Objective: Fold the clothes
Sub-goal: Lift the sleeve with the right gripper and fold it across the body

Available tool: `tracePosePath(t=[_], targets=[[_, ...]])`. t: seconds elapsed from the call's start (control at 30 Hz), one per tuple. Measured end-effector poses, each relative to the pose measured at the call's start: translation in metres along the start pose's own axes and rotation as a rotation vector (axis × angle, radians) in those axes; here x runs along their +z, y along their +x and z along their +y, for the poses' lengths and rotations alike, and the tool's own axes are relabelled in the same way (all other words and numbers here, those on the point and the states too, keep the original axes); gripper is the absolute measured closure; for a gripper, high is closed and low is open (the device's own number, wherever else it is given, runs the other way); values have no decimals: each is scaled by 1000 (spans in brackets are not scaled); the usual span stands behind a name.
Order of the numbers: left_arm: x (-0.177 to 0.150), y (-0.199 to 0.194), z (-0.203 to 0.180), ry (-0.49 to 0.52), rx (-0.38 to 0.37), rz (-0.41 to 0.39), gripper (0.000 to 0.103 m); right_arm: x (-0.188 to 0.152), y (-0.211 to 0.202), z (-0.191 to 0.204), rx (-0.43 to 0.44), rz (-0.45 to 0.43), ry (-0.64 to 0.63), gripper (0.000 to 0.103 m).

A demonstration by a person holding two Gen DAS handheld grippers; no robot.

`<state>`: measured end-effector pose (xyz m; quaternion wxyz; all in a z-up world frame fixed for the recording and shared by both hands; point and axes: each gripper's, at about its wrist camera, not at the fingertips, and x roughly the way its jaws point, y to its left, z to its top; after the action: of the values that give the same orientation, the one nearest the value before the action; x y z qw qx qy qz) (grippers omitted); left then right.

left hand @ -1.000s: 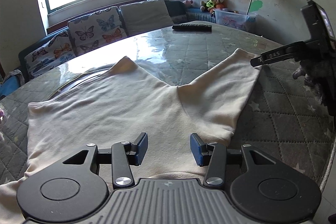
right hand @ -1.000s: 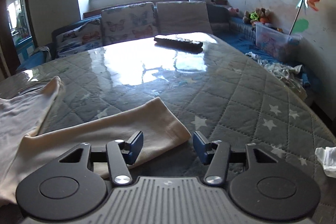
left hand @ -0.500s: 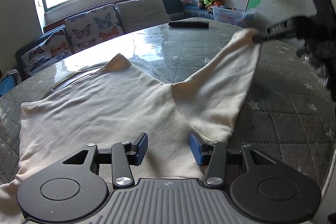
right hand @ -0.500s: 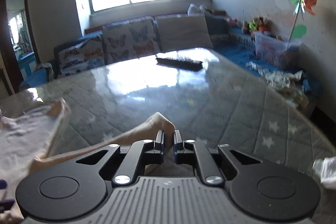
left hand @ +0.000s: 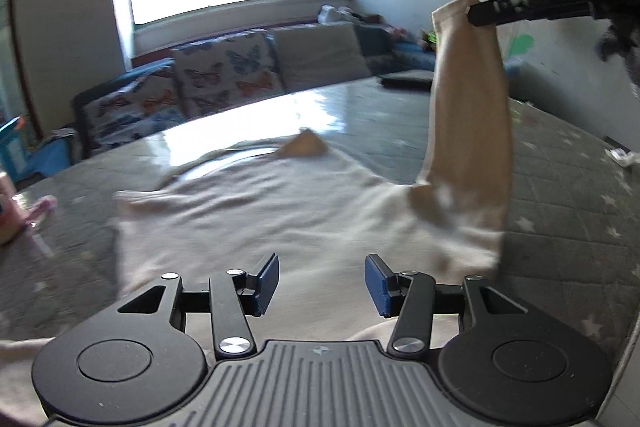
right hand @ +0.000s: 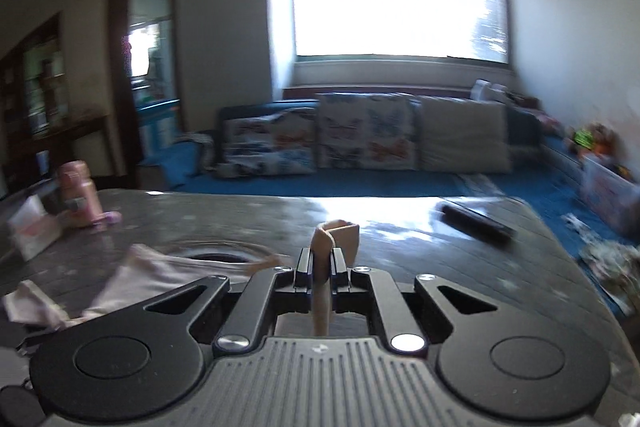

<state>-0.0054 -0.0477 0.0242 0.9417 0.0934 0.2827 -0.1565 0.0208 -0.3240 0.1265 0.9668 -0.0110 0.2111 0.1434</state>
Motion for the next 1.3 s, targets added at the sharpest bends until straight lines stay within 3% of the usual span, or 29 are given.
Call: tracePosePath(t=[0.37,0.53,0.63,0.77,1.17,1.27,1.3], targets=[[-39,-48,72,-161,161,-15,49,-6,24,121,250,70,-165,96],[-49,-49,82,-198,179,2,49,-25,46,155,344,134,-188,95],[-52,-47,84,-206,179,12,49,-31,50,156,386,158,-177,88],[-49,-43,81,-204,168,12,49,-30,44,138,378,164,-176,86],[-37,-11,64,-170,111,43,53,-88,60,65,232,357,-165,86],[-37,-9,63,-167,102,58,74,-100,65,53,217,390,-141,84],[-38,-8,62,-167,101,63,88,-102,66,50,215,395,-138,80]])
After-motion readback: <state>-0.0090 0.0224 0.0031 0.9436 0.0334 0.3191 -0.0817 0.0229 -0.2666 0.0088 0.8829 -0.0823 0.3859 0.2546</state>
